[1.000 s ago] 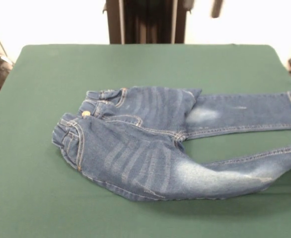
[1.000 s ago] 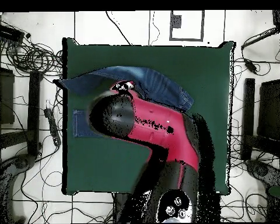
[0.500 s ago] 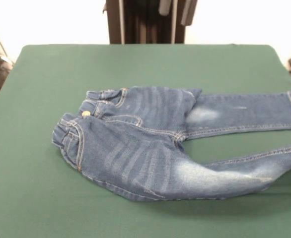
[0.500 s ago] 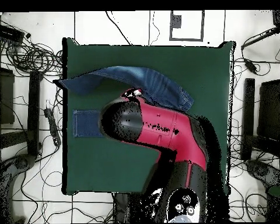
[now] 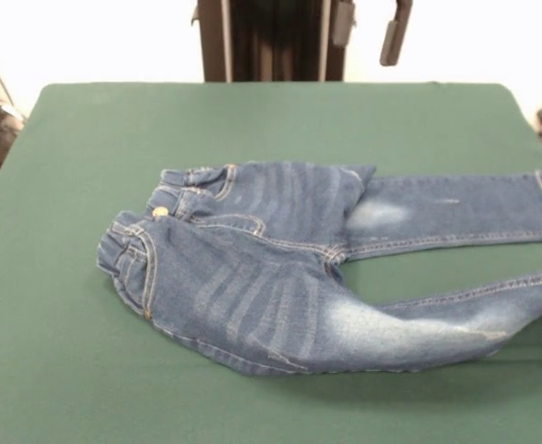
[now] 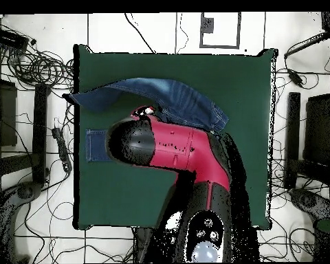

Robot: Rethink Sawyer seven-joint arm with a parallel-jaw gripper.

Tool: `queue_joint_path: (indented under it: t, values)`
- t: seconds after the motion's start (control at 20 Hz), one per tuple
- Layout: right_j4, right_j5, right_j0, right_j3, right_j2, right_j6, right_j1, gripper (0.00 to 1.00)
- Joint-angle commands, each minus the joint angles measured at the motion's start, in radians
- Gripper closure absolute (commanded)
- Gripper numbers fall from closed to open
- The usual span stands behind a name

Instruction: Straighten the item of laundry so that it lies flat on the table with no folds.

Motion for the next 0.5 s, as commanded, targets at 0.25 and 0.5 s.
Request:
queue_joint_path:
  t: [0.25, 0.5]
  values:
    - [-0.069, -0.041, -0.083, 0.180, 0.205, -0.153, 0.083, 0.00]
    - [-0.124, -0.079, -0.097, 0.197, 0.207, -0.120, 0.096, 0.00]
